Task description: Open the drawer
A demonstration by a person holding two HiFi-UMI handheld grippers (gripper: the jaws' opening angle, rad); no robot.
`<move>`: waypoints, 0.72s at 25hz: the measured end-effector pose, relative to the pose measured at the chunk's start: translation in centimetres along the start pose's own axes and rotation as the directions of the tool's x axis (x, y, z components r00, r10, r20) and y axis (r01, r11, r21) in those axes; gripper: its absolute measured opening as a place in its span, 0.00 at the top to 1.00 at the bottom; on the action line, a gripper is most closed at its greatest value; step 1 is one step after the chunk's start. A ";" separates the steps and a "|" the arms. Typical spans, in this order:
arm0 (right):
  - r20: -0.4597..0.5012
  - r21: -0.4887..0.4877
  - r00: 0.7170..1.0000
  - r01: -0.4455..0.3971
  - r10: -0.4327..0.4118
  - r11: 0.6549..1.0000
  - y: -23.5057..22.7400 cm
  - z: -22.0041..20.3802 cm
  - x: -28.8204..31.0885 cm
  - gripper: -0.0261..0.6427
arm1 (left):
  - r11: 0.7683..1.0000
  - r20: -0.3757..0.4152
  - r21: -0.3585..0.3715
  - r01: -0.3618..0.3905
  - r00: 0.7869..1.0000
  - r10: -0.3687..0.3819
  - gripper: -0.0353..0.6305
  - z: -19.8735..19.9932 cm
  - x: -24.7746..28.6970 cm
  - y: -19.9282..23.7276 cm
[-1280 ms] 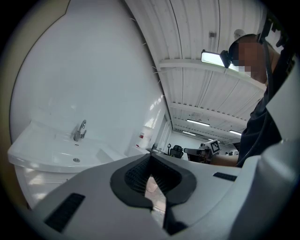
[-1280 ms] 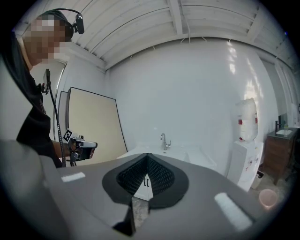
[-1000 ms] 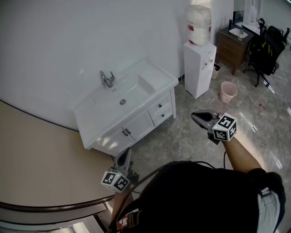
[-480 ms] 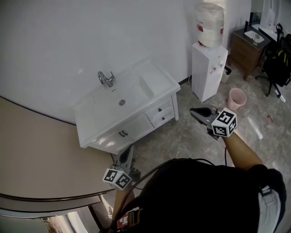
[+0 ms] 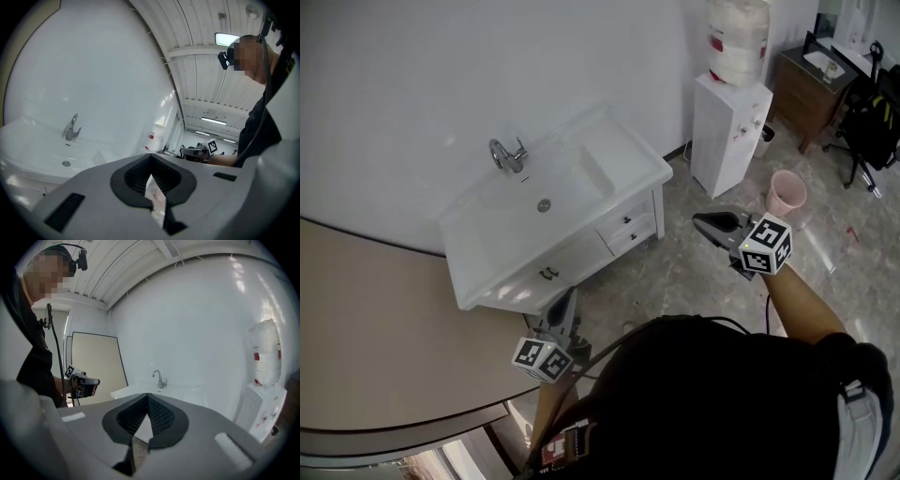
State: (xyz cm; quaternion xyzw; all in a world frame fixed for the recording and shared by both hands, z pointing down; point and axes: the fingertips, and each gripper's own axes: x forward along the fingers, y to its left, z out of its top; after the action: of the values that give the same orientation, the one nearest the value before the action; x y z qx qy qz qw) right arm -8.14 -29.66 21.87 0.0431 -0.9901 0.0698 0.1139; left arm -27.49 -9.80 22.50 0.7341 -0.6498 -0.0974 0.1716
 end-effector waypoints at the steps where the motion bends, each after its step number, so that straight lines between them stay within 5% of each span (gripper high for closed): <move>1: -0.007 -0.006 1.000 0.007 -0.007 1.000 -0.1 0.2 0.8 0.97 | 1.000 -0.003 -0.006 0.008 1.000 -0.008 0.95 0.2 0.5 1.0; 9: -0.002 -0.004 0.993 0.120 -0.120 0.993 -1.0 4.0 6.5 0.97 | 0.990 -0.015 -0.006 0.144 0.989 -0.144 0.95 3.7 4.1 8.5; 18: -0.022 0.007 0.984 0.178 -0.178 0.984 -1.0 5.3 13.5 0.97 | 0.980 -0.054 -0.047 0.192 0.979 -0.195 0.95 4.2 5.7 16.6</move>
State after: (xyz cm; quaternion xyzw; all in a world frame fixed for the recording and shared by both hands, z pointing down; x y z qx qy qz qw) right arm -22.34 -32.35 19.98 0.1311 -0.9807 0.0641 0.1303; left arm -43.54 -17.54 25.32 0.7926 -0.5679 -0.1056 0.1952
